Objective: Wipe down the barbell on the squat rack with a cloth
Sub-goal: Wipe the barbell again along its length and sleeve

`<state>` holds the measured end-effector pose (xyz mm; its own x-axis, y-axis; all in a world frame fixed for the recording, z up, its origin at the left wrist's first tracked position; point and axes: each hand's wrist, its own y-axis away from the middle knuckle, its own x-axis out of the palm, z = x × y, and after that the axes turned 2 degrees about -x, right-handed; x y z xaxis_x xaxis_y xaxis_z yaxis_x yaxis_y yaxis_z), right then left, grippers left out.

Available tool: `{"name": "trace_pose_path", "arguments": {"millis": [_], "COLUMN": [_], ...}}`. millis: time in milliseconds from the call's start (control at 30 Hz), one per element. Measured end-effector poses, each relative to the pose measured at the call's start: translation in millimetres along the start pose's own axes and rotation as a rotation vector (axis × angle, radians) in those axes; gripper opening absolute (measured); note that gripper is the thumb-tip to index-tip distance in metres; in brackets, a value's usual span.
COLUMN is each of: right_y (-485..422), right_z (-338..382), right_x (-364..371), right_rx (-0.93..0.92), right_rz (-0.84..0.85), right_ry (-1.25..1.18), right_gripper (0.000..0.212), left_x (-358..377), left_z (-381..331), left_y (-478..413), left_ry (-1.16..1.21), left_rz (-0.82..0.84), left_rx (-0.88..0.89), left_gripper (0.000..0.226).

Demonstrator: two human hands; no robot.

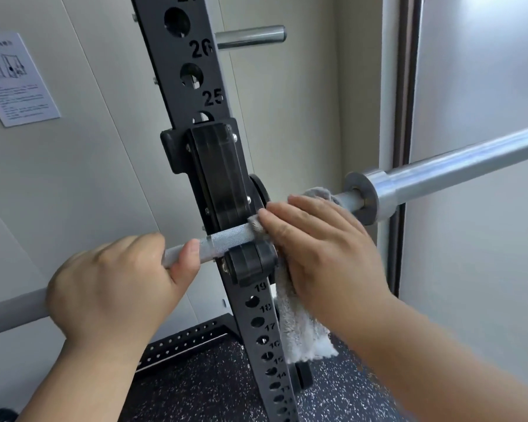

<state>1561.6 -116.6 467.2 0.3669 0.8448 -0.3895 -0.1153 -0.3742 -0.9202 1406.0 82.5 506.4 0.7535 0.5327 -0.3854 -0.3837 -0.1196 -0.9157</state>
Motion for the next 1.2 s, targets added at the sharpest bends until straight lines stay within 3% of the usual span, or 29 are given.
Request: {"name": "trace_pose_path", "arguments": {"millis": [167,300,367,500,600,700,933,1067,1200], "right_y": [-7,3,5,5,20,30,28,27,28], "right_z": [-24,-8,-13,-14,3,0,-1,-6,-5], "right_x": [-9,-4,-10,-18,-1,12,6,10,0], "right_rx": [0.202,0.061,0.087,0.221,0.075,0.144,0.258,0.261,0.241], "right_rz": [-0.097,-0.06,-0.018,-0.084,-0.05,0.016,0.085,-0.003,-0.107], "right_ry": [0.107,-0.003,-0.011,0.111,0.2,0.105,0.132,-0.005,-0.156], "right_gripper": [0.02,0.03,0.036,0.035,0.046,0.06,0.054,0.066,0.061], "left_x": [4,7,9,11,12,12,26,30,30], "left_z": [3,6,7,8,8,10,20,24,24], "left_y": [-1,1,1,0,0,1,4,5,6], "left_ry": [0.018,0.023,0.034,0.057,0.069,0.069,0.045,0.042,0.052], "left_rz": [0.033,0.058,0.07,0.078,0.081,0.101,0.144,0.156,0.143], "left_rx": [-0.033,-0.039,-0.046,-0.044,-0.029,-0.043,-0.059,-0.051,-0.048], "left_gripper": [0.06,0.059,0.059,0.057,0.056,0.057,0.06,0.06,0.059]}}
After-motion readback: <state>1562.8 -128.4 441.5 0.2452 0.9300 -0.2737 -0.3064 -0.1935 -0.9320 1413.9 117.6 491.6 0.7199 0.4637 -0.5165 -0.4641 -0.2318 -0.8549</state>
